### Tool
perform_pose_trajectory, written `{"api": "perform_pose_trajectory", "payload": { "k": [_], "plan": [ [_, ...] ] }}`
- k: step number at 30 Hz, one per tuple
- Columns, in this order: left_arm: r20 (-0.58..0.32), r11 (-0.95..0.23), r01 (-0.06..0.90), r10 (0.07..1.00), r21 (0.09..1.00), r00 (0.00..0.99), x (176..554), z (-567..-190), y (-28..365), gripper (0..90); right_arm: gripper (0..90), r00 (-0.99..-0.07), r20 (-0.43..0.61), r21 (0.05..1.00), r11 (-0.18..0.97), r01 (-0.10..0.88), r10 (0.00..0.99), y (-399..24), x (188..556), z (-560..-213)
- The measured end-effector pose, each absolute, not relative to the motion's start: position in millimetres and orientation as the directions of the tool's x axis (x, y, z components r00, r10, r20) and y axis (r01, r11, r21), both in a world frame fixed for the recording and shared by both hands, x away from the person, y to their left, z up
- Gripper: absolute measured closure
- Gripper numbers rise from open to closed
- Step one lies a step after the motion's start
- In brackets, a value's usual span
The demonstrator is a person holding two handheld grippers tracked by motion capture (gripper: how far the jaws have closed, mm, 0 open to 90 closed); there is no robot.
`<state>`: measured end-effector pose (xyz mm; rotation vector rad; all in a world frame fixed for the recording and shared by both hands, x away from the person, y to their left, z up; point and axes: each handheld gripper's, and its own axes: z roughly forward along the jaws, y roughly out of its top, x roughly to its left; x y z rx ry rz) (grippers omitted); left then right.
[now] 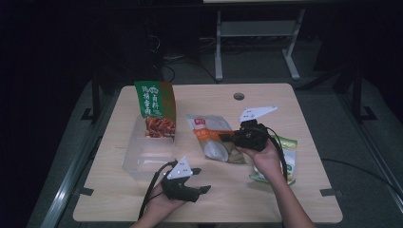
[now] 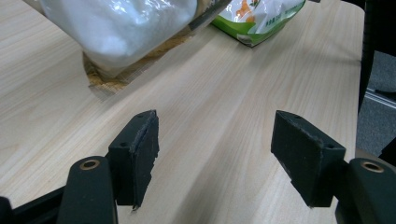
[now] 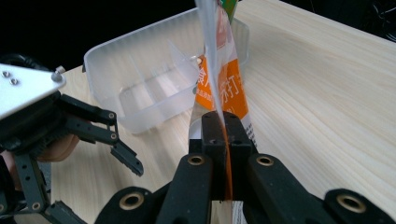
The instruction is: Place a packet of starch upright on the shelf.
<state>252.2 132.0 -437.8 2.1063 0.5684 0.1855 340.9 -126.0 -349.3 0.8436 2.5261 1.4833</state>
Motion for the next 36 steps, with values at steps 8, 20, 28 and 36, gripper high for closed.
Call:
{"api": "perform_pose_trajectory", "payload": {
  "k": [8, 20, 28, 36],
  "plan": [
    [-0.073, -0.478, 0.313, 0.455, 0.821, 0.887, 250.6, -436.9, 131.5, 31.6, 89.7, -0.855, 0.185, 0.837, 0.379, 0.395, 0.485, -112.4, 346.2, -336.8],
    [-0.049, -0.498, 0.287, 0.438, 0.818, 0.898, 246.8, -436.7, 128.8, 31.5, 89.7, -0.879, 0.178, 0.835, 0.404, 0.373, 0.443, -86.7, 355.2, -321.3],
    [-0.043, -0.494, 0.281, 0.439, 0.823, 0.897, 247.1, -434.1, 131.5, 31.4, 89.7, -0.890, 0.175, 0.846, 0.399, 0.355, 0.421, -70.8, 362.7, -307.1],
    [-0.049, -0.481, 0.282, 0.441, 0.830, 0.896, 246.2, -433.0, 132.0, 31.2, 89.7, -0.904, 0.163, 0.856, 0.399, 0.329, 0.395, -50.4, 369.2, -294.7]
  ]
}}
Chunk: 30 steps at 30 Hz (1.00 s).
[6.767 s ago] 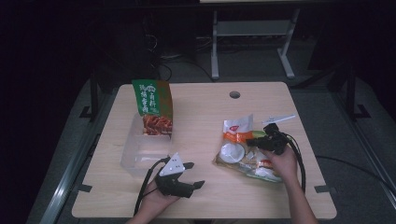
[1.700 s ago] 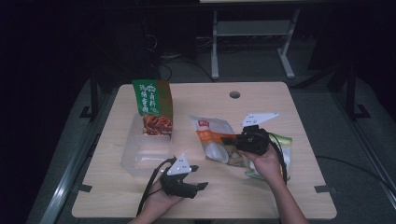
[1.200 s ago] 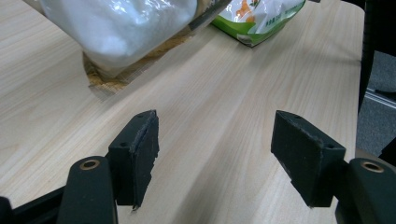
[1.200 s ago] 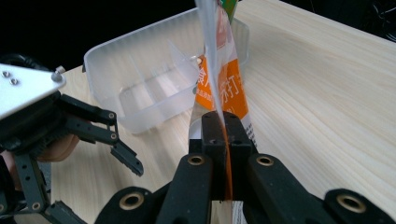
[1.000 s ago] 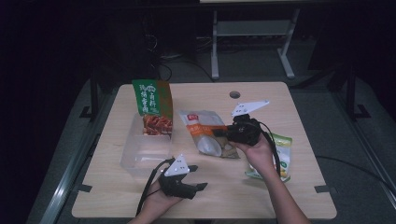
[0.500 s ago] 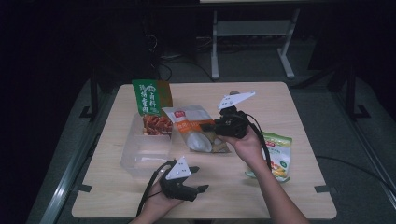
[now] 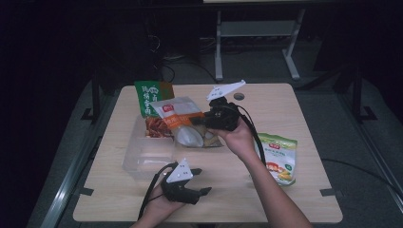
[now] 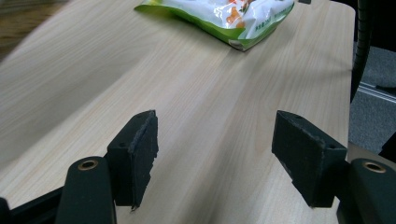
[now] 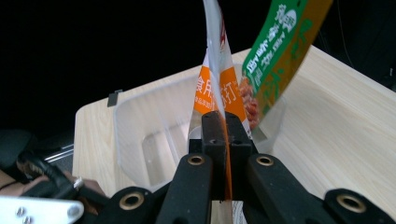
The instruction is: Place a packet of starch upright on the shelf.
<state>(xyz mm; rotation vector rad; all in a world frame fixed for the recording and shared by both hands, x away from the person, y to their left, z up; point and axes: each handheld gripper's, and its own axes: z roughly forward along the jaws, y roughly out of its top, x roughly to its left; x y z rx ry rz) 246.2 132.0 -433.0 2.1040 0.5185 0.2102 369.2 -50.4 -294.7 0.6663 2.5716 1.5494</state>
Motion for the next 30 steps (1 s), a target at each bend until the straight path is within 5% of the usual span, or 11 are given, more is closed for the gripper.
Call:
{"api": "perform_pose_trajectory", "payload": {
  "k": [30],
  "plan": [
    [-0.061, -0.466, 0.290, 0.446, 0.836, 0.893, 245.0, -432.5, 137.9, 31.0, 89.7, -0.926, 0.225, 0.843, 0.416, 0.341, 0.303, 47.1, 405.4, -312.3]
  ]
}}
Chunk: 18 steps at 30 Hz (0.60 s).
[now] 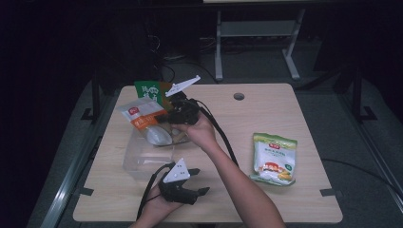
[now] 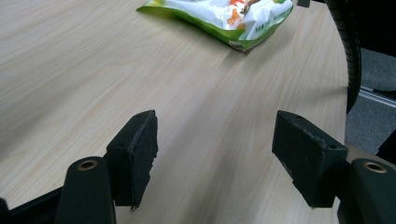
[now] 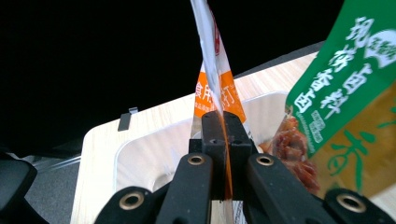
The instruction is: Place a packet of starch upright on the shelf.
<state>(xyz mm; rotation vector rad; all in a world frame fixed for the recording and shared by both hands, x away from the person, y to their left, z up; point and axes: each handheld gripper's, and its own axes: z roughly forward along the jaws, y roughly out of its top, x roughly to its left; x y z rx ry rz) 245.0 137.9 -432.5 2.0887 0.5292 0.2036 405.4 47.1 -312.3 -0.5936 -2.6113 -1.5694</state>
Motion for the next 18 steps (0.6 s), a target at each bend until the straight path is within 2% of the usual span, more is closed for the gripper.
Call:
{"api": "perform_pose_trajectory", "payload": {
  "k": [18],
  "plan": [
    [-0.026, -0.507, 0.282, 0.454, 0.814, 0.891, 239.0, -435.3, 152.7, 30.8, 89.6, -0.915, 0.291, 0.801, 0.452, 0.393, 0.280, 90.8, 420.1, -350.0]
  ]
}}
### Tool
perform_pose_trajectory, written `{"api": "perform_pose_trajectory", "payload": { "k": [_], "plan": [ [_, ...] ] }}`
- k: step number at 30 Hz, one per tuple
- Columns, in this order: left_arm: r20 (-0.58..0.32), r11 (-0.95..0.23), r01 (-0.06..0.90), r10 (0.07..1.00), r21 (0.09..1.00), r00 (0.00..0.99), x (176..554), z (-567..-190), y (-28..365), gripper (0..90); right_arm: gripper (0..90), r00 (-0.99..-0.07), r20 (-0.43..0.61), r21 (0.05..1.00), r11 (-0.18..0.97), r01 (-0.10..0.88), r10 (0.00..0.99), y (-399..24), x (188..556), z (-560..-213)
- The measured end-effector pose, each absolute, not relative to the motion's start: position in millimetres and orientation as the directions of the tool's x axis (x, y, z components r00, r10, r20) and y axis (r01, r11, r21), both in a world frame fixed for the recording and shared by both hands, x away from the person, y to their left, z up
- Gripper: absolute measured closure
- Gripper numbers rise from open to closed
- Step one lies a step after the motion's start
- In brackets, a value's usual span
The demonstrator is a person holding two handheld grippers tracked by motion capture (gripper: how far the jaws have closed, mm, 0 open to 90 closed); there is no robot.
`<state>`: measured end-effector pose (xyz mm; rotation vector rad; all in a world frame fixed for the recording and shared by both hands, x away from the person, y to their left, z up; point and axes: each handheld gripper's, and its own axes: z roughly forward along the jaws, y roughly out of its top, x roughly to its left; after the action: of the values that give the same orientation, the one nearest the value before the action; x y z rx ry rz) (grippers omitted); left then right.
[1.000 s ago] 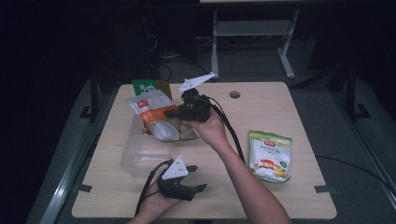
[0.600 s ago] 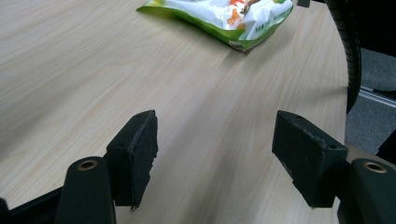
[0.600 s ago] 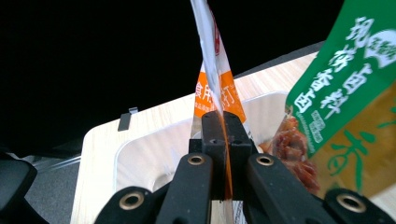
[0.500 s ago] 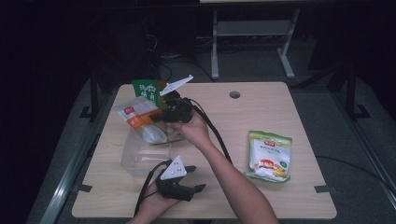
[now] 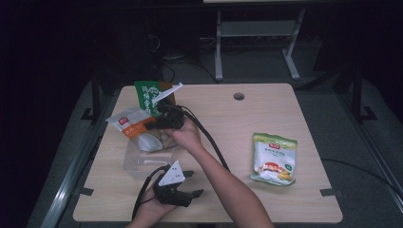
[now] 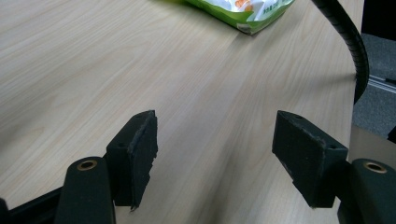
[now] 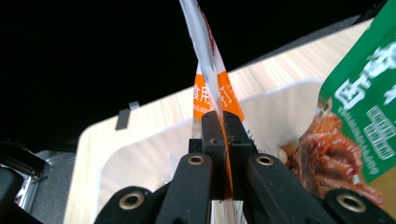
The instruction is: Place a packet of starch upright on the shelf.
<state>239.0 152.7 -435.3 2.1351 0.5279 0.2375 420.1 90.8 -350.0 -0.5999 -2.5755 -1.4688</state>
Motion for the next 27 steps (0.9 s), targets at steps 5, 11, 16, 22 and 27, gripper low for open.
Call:
{"api": "perform_pose_trajectory", "payload": {
  "k": [5, 11, 16, 22, 27],
  "plan": [
    [-0.023, -0.500, 0.279, 0.458, 0.820, 0.889, 240.6, -436.1, 153.6, 30.7, 89.3, -0.920, 0.243, 0.784, 0.495, 0.373, 0.309, 93.2, 420.6, -357.4],
    [-0.007, -0.502, 0.264, 0.456, 0.823, 0.890, 242.2, -434.4, 154.3, 30.5, 84.7, -0.930, 0.185, 0.732, 0.587, 0.347, 0.318, 95.1, 421.6, -351.7],
    [-0.011, -0.497, 0.266, 0.458, 0.826, 0.889, 241.7, -434.1, 154.6, 30.5, 78.9, -0.940, 0.163, 0.662, 0.673, 0.330, 0.300, 103.5, 425.6, -350.1],
    [-0.013, -0.491, 0.265, 0.457, 0.830, 0.889, 241.5, -434.3, 155.1, 30.4, 74.5, -0.941, 0.167, 0.590, 0.734, 0.335, 0.295, 114.4, 430.9, -356.1],
    [-0.005, -0.503, 0.256, 0.447, 0.826, 0.894, 240.4, -434.4, 154.3, 30.5, 86.6, -0.937, 0.201, 0.570, 0.744, 0.348, 0.285, 115.4, 434.9, -364.0]
  ]
}}
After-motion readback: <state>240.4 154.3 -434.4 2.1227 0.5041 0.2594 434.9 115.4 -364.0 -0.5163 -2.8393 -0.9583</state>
